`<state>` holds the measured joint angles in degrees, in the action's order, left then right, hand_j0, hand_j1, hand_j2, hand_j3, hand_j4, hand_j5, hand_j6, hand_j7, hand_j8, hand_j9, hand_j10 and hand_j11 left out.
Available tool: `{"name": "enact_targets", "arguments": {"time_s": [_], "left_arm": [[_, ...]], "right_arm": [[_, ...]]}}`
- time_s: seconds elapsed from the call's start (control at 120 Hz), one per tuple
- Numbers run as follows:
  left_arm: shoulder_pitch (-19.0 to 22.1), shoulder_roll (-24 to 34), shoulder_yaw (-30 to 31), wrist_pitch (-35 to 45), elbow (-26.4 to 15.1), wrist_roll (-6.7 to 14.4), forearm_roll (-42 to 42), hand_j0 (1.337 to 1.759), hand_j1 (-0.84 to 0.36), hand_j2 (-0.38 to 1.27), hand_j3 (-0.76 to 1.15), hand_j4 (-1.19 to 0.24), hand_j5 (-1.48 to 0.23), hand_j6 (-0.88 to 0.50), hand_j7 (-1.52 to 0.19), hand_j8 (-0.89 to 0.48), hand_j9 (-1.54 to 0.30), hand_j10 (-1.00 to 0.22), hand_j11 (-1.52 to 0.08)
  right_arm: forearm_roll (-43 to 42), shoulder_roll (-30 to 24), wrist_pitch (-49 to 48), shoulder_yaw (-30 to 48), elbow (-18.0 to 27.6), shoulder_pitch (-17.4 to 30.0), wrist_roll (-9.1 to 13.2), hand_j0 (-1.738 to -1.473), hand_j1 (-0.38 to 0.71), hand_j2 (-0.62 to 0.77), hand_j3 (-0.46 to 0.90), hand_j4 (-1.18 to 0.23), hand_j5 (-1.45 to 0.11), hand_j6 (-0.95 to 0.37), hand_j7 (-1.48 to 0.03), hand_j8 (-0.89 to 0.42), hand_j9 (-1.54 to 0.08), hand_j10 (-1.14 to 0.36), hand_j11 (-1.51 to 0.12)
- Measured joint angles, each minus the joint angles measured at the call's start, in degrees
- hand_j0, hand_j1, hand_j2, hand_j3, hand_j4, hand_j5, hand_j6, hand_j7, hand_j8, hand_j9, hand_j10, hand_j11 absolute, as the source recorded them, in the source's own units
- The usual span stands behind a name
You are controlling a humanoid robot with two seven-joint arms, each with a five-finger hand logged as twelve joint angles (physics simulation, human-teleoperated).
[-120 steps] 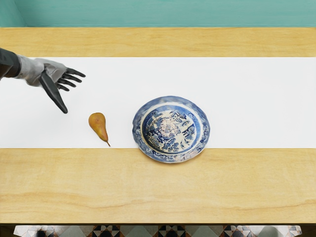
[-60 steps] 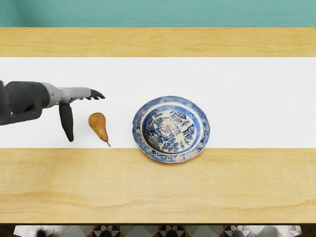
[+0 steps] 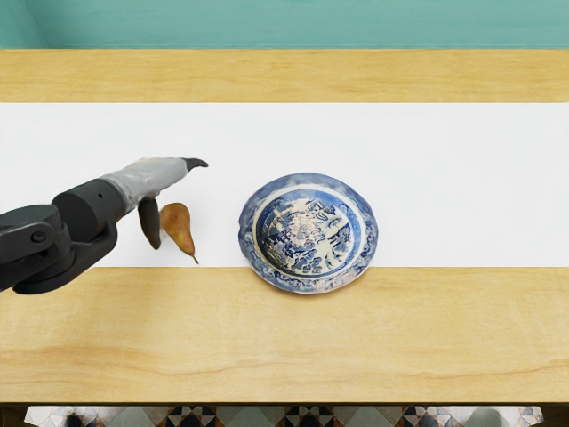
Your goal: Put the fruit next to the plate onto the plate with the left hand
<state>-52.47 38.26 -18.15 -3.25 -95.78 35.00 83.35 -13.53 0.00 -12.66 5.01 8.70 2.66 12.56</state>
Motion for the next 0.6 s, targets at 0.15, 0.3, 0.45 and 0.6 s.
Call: {"name": "enact_targets", "arguments": {"time_s": [0.15, 0.3, 0.45, 0.6], "left_arm": [[-0.3, -3.9, 1.2, 0.2, 3.6, 0.0, 0.3, 1.658, 0.22, 0.03, 0.00, -0.12, -0.15, -0.12, -0.15, -0.12, -0.15, -0.12, -0.15], [0.2, -4.0, 1.5, 0.3, 5.5, 0.0, 0.4, 1.658, 0.13, 0.04, 0.00, -0.19, -0.24, -0.19, -0.24, -0.19, -0.24, -0.18, -0.23], [0.7, -3.9, 1.5, 0.3, 6.0, 0.0, 0.3, 1.658, 0.03, 0.06, 0.00, -0.27, -0.35, -0.28, -0.35, -0.28, -0.35, -0.27, -0.35], [0.9, -3.9, 1.6, 0.3, 6.1, 0.0, 0.3, 1.658, -0.06, 0.07, 0.00, -0.35, -0.44, -0.35, -0.44, -0.35, -0.44, -0.35, -0.44]], "right_arm": [[0.0, 0.0, 0.0, 0.0, 0.0, 0.0, 0.0, -1.658, -0.32, 0.00, 0.00, -0.02, -0.03, -0.02, -0.03, -0.02, -0.03, -0.02, -0.03], [0.0, 0.0, 0.0, 0.0, 0.0, 0.0, 0.0, -1.658, -0.32, 0.00, 0.00, -0.02, -0.03, -0.02, -0.03, -0.02, -0.03, -0.02, -0.03], [0.0, 0.0, 0.0, 0.0, 0.0, 0.0, 0.0, -1.658, -0.32, 0.00, 0.00, -0.02, -0.03, -0.02, -0.03, -0.02, -0.03, -0.02, -0.03], [0.0, 0.0, 0.0, 0.0, 0.0, 0.0, 0.0, -1.658, -0.32, 0.00, 0.00, -0.02, -0.03, -0.02, -0.03, -0.02, -0.03, -0.02, -0.03]]}}
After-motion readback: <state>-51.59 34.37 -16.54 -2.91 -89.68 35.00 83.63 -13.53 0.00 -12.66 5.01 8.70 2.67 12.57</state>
